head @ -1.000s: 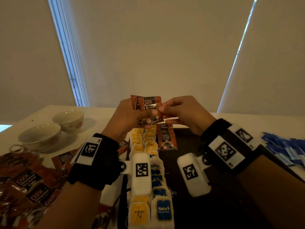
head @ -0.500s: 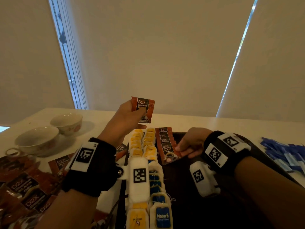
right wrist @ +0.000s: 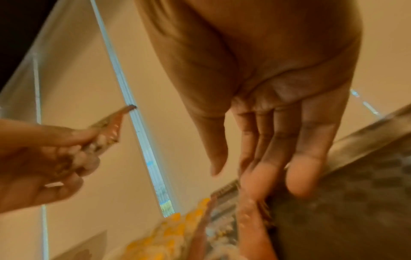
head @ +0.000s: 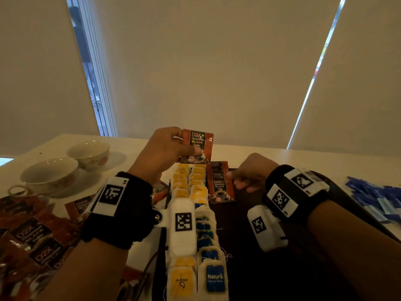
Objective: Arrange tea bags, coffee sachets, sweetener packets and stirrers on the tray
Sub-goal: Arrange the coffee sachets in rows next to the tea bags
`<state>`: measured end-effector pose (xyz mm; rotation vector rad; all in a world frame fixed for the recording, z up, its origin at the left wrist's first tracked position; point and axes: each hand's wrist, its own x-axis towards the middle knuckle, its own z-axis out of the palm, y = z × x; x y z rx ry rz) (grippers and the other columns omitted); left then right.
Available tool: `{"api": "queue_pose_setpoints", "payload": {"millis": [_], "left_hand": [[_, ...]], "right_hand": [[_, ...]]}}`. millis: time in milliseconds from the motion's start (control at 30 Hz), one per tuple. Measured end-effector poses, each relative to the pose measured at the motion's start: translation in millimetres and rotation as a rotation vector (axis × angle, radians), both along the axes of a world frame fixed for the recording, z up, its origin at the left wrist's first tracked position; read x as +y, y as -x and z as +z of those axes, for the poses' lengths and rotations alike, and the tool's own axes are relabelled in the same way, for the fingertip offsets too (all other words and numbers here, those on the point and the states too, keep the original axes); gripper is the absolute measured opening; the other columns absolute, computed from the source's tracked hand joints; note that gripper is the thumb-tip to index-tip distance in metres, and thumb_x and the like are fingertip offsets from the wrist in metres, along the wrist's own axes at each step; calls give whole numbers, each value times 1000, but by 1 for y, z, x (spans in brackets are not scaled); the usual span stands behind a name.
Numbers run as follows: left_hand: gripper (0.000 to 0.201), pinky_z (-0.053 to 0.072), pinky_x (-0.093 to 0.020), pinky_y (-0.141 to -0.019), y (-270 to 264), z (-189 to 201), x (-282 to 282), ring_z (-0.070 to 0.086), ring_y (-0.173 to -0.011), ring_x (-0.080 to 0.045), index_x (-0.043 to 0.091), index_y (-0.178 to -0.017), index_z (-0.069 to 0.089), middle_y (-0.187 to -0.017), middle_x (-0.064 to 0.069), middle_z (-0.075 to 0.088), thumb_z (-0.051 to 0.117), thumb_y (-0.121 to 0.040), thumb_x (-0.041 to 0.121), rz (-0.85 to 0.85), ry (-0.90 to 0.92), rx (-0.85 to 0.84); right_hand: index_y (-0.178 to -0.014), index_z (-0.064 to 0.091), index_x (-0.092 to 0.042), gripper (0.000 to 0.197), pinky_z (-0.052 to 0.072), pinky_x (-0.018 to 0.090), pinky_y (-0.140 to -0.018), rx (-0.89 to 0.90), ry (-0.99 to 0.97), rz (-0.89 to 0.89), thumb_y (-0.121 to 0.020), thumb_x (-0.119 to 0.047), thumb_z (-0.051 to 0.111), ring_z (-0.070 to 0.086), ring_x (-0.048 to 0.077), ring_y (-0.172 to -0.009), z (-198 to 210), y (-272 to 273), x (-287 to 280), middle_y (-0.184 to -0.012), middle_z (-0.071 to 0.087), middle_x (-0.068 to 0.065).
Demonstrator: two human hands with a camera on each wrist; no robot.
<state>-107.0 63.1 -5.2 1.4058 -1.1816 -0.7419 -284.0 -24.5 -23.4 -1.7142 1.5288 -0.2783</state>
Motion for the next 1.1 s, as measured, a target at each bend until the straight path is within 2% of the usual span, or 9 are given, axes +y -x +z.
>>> {"api": "queue_pose_setpoints", "payload": {"millis": [133, 233, 367, 433, 500, 567, 733, 900, 1100], "left_hand": [[25, 57, -24, -63, 1, -2, 0, 69, -70, -15, 9, -95, 63, -89, -9, 71, 77, -73, 9, -2, -21, 6], [28, 58, -23, -58, 3, -3, 0, 69, -66, -15, 1, -95, 60, -90, -13, 69, 76, -72, 3, -29, -19, 40], [25, 57, -22, -57, 7, -2, 1, 69, -62, -11, 4, -93, 60, -86, -11, 69, 76, -72, 3, -88, -42, 21], [25, 58, -25, -60, 7, -2, 1, 68, -67, -13, 8, -94, 61, -87, -10, 68, 75, -74, 6, -98, -44, 32], [29, 57, -28, -66, 4, -2, 0, 67, -78, -15, 12, -102, 61, -92, -8, 67, 75, -77, 17, -55, -38, 23], [32, 56, -28, -71, -1, -1, 0, 65, -86, -14, 16, -106, 61, -96, -5, 66, 74, -79, 27, 1, -24, 10], [33, 55, -26, -71, -5, 4, 3, 65, -89, -14, 17, -108, 61, -97, -3, 66, 73, -80, 30, 23, -1, 16], [31, 55, -29, -75, -4, 4, 3, 65, -92, -17, 17, -106, 62, -99, -4, 67, 73, -80, 29, 3, -26, -9], [30, 54, -30, -76, -5, 3, 3, 65, -91, -17, 17, -104, 63, -98, -4, 67, 73, -79, 29, 5, -38, -28]], "right_hand": [[-95, 65, -6, 35, 56, 27, -67, -450, 40, 20, -90, -39, 55, 65, 13, -74, 18, -3, 13, -83, 67, 5], [-98, 67, -7, 30, 58, 26, -69, -567, 22, 137, -86, -34, 63, 67, 12, -81, 28, -4, 25, -88, 69, 3], [-88, 66, -7, 9, 58, 25, -68, -503, 88, 155, -80, -11, 70, 65, 11, -77, 27, -5, 29, -85, 67, 4], [-84, 65, -8, 7, 58, 26, -68, -494, 55, 109, -78, -8, 71, 65, 14, -77, 27, -2, 27, -86, 68, 6], [-84, 64, -6, 9, 57, 23, -59, -431, -8, 50, -78, -5, 70, 65, 13, -73, 26, 5, 23, -83, 68, 7], [-85, 64, -7, 8, 54, 21, -55, -275, -62, 21, -79, -4, 69, 63, 12, -69, 20, 13, 20, -79, 67, 5], [-87, 64, -5, 7, 52, 25, -70, 34, -177, 25, -81, -4, 67, 59, 13, -72, -1, 22, 14, -80, 64, 6], [-86, 63, -4, 8, 53, 24, -70, 97, -214, 39, -80, -5, 68, 61, 13, -70, -6, 16, 9, -79, 65, 6], [-81, 62, -6, 9, 54, 21, -60, 147, -197, 92, -79, -4, 71, 65, 11, -63, -3, 8, 9, -60, 69, 1]]}}
